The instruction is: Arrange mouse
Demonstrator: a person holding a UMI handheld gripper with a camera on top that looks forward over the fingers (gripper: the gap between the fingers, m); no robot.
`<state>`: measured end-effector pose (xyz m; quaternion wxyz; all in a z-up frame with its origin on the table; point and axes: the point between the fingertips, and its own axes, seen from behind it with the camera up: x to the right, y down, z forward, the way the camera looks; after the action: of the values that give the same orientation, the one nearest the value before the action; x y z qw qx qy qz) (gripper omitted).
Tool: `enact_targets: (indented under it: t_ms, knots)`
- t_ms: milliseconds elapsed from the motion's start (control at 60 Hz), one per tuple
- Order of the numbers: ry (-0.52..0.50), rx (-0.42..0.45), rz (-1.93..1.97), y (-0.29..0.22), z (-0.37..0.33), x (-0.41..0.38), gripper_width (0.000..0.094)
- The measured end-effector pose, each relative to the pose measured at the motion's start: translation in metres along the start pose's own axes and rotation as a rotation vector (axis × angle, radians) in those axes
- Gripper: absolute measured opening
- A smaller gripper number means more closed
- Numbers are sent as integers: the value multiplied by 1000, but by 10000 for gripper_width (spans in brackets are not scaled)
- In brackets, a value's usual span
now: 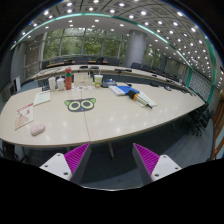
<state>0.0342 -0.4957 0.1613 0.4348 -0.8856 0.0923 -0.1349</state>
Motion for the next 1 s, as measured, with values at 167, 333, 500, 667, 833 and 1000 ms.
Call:
enact_targets:
  t_ms: [167, 333, 500, 667, 833, 1000]
  knots:
    - [-34, -31, -17, 37, 16, -79, 856]
    - [-138, -14, -20, 56, 40, -196, 858]
    - [-275, 5, 2, 53, 63, -315, 854]
    - [-335, -8, -9, 46, 92, -396, 853]
    - [-348, -36, -26, 41, 121, -434, 852]
    - [-336, -33, -44, 20, 147, -450, 854]
